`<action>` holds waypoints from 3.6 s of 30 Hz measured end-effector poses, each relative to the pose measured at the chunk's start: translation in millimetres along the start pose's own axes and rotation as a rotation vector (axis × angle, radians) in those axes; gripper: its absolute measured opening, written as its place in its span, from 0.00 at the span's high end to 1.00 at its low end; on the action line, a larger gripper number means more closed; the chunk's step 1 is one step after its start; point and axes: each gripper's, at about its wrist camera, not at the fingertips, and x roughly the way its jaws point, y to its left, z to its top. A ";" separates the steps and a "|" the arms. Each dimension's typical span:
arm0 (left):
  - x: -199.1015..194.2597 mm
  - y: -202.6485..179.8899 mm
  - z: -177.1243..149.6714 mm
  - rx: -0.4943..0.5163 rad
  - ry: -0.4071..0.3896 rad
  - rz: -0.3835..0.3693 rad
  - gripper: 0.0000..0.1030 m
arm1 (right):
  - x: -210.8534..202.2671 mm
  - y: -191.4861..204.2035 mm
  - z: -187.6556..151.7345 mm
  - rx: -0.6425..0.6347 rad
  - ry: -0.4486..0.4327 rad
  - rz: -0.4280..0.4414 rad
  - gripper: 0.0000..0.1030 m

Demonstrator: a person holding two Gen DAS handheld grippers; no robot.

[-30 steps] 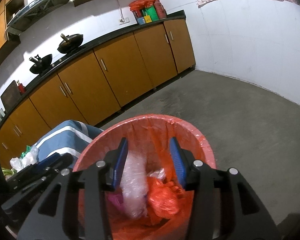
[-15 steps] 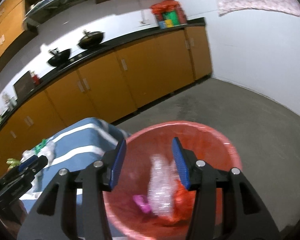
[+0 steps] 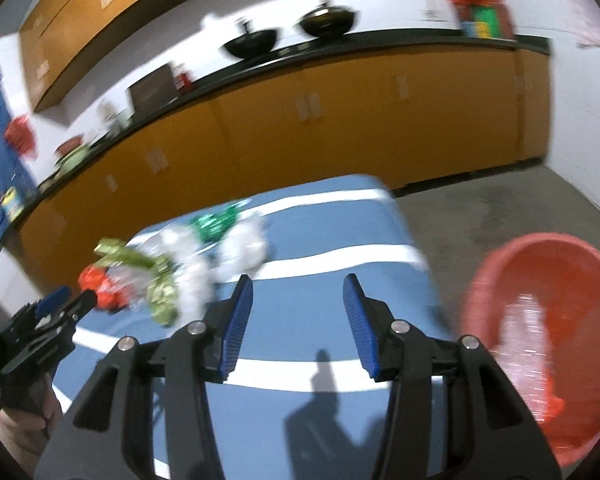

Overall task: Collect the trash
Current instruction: 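Grasp the clear plastic bag with the right gripper while the left gripper grasps a red bag, then carry both bags over the wastebasket and open both grippers to drop them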

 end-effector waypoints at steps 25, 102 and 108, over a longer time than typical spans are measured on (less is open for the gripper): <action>56.6 115.9 -6.6 -0.139 0.062 0.126 0.08 | 123.1 88.7 -18.4 -0.152 0.243 0.035 0.87; -53.6 -34.5 55.3 -0.095 -0.088 -0.341 0.93 | -71.2 -13.1 2.9 -0.031 -0.044 -0.107 0.89; -49.0 -80.3 62.2 -0.062 -0.080 -0.411 0.93 | -95.1 -55.2 2.4 0.018 -0.070 -0.182 0.90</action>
